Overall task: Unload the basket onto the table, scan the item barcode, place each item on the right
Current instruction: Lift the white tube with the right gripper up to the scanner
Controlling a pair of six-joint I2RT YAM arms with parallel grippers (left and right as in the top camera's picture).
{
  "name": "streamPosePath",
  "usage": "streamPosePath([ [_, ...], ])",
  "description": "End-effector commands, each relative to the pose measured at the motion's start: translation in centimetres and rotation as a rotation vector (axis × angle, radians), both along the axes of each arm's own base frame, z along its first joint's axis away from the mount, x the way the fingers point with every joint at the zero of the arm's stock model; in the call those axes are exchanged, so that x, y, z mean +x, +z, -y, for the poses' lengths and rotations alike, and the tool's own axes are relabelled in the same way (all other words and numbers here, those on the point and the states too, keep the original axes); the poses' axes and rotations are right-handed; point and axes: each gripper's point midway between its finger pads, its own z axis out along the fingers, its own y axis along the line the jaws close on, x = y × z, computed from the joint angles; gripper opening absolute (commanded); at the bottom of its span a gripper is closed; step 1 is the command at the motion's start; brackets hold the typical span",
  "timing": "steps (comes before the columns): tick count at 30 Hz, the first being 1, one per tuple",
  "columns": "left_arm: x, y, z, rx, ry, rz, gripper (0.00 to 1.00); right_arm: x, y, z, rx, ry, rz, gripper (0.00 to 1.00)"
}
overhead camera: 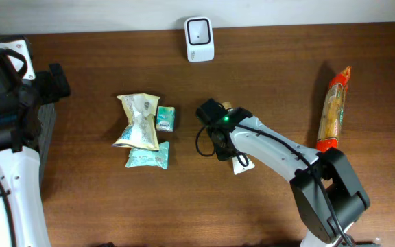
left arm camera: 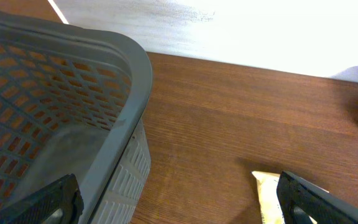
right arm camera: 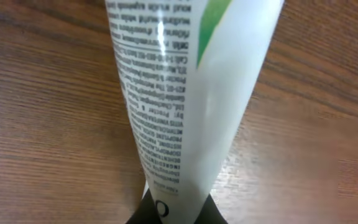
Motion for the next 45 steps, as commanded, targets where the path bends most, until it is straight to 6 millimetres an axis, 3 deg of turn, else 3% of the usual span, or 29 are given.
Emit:
streamPosePath([
  [1,-0.2,0.9,0.1,-0.006,0.001,0.026,0.99,-0.2,-1.6,-1.2,-0.007,0.046,-0.03,0.04],
  [5,-0.2,0.9,0.1,-0.006,0.001,0.026,0.99,-0.5,-1.6,-2.4,-0.029,0.137,-0.022,0.05],
  [6,-0.2,0.9,0.1,-0.006,0.001,0.026,0.99,-0.8,-1.6,-3.1,-0.033,0.193,-0.025,0.19],
  [7,-0.2,0.9,0.1,-0.006,0.001,0.026,0.99,-1.0,-1.6,-3.4,-0.036,0.221,-0.026,0.38],
  [8,-0.2,0.9,0.1,-0.006,0.001,0.026,0.99,-1.0,-1.6,-3.8,-0.035,0.245,-0.024,0.67],
  [9,-0.2,0.9,0.1,-0.006,0.001,0.026,0.99,-1.0,-1.6,-3.8,-0.027,0.24,-0.029,0.77],
  [10,-0.2,0.9,0.1,-0.006,0.001,0.026,0.99,-0.9,-1.7,-3.6,-0.008,0.234,-0.043,0.85],
  [13,-0.2,0.9,0.1,-0.006,0.001,0.026,0.99,-0.8,-2.1,-3.4,0.12,0.245,-0.128,0.87],
  [15,-0.2,0.9,0.1,-0.006,0.001,0.026,0.99,-0.7,-2.1,-3.3,0.253,0.225,-0.195,0.82],
  [19,-0.2,0.9,0.1,-0.006,0.001,0.026,0.99,-0.3,-1.9,-2.8,0.35,0.192,-0.225,0.52],
  [21,-0.2,0.9,0.1,-0.006,0.001,0.026,0.99,-0.2,-1.9,-3.0,0.348,0.197,-0.219,0.28],
  [22,-0.2,0.9,0.1,-0.006,0.001,0.026,0.99,-0.1,-1.9,-3.1,0.352,0.198,-0.212,0.06],
  [25,-0.2,0.9,0.1,-0.005,0.001,0.026,0.99,0.0,-1.8,-3.2,0.38,0.19,-0.217,0.04],
  [28,-0.2,0.9,0.1,-0.006,0.001,0.026,0.99,-0.2,-0.3,-4.8,0.55,0.176,-0.255,0.04],
  [31,-0.2,0.9,0.1,-0.006,0.001,0.026,0.99,0.2,4.4,-7.0,0.857,0.258,-0.256,0.04],
  [33,-0.2,0.9,0.1,-0.006,0.001,0.026,0.99,0.7,7.5,-7.4,1.02,0.302,-0.231,0.04],
  [35,-0.2,0.9,0.1,-0.006,0.001,0.026,0.99,1.6,11.1,-6.9,1.21,0.34,-0.185,0.04],
  [37,-0.2,0.9,0.1,-0.006,0.001,0.026,0.99,2.4,13.3,-5.9,1.337,0.346,-0.149,0.04],
  [41,-0.2,0.9,0.1,-0.006,0.001,0.026,0.99,3.8,16.4,-3.1,1.523,0.337,-0.068,0.04],
  [43,-0.2,0.9,0.1,-0.006,0.001,0.026,0.99,4.1,19.1,-1.8,1.668,0.384,-0.003,0.04],
  [45,-0.2,0.9,0.1,-0.006,0.001,0.026,0.99,4.5,19.9,-0.9,1.699,0.382,0.025,0.04],
])
